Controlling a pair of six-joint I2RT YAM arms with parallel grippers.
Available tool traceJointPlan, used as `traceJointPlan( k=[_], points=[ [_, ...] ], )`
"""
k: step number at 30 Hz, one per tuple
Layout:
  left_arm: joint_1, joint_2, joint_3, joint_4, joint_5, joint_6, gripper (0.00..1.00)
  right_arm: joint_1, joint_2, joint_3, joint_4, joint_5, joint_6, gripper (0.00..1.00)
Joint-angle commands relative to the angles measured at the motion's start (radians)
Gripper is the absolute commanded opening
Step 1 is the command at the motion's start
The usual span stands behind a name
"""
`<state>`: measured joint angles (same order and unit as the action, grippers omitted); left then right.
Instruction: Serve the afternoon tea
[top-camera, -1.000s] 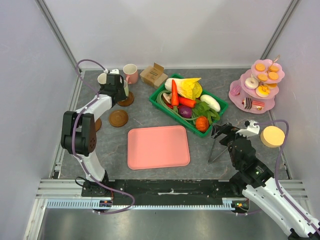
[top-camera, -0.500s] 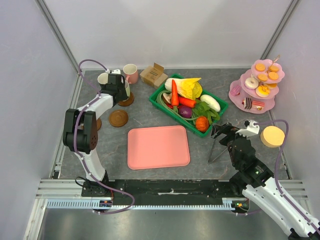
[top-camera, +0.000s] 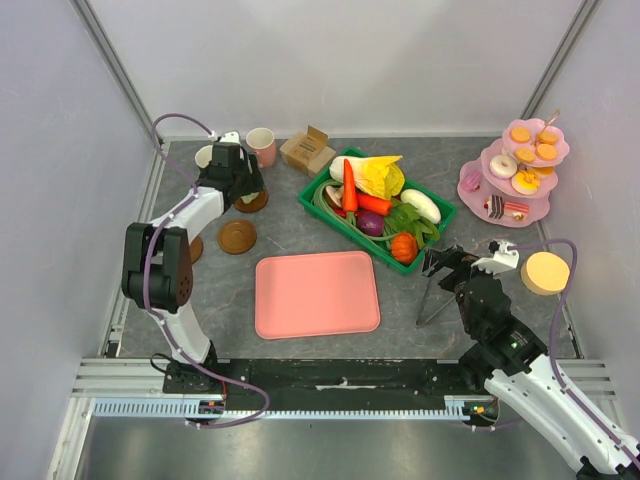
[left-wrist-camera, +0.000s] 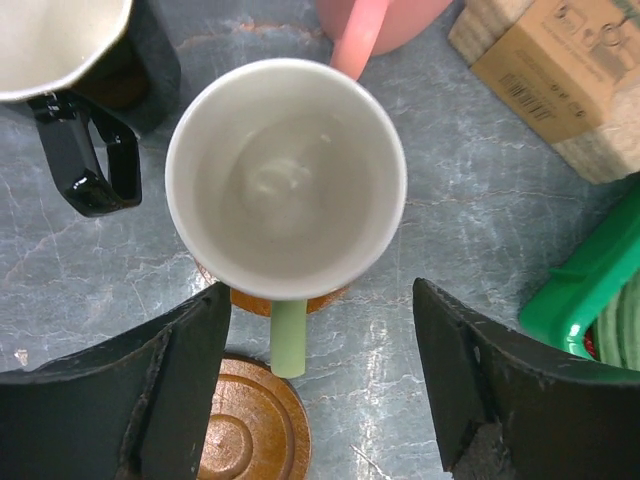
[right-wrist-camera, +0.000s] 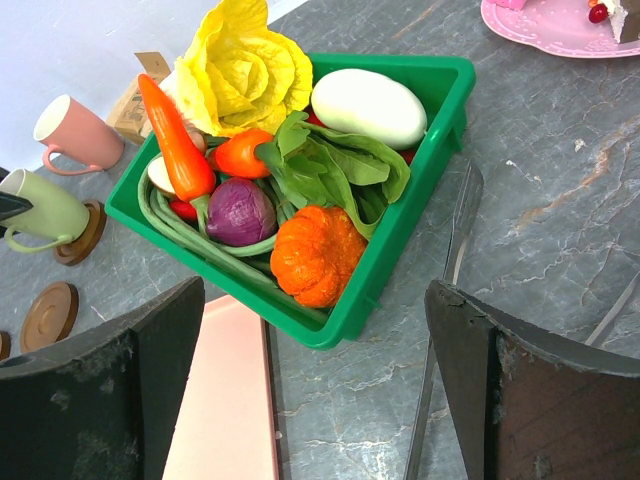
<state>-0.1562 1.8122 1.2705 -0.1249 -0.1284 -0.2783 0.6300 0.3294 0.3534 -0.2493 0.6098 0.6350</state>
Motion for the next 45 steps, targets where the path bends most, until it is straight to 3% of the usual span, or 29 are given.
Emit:
traceJointPlan(
  k=[1,11,28,45],
  points=[
    [0.001,-0.103,0.004,0.047,0.024,0.027,0.82,-0.003,0.002,-0.002,0.013,0.021,-0.003,0.98],
    [0.003,-0.159,0.090,0.028,0.076,0.065,0.89,-0.003,0.007,-0.004,0.015,0.025,-0.006,0.98],
    [0.004,0.329,0.673,-0.252,0.046,0.220,0.87,-0.003,0.033,0.002,0.008,0.031,-0.011,0.98],
    [0.006,0.461,0.767,-0.263,0.047,0.220,0.79,-0.003,0.042,0.004,0.008,0.044,-0.012,0.98]
  ],
)
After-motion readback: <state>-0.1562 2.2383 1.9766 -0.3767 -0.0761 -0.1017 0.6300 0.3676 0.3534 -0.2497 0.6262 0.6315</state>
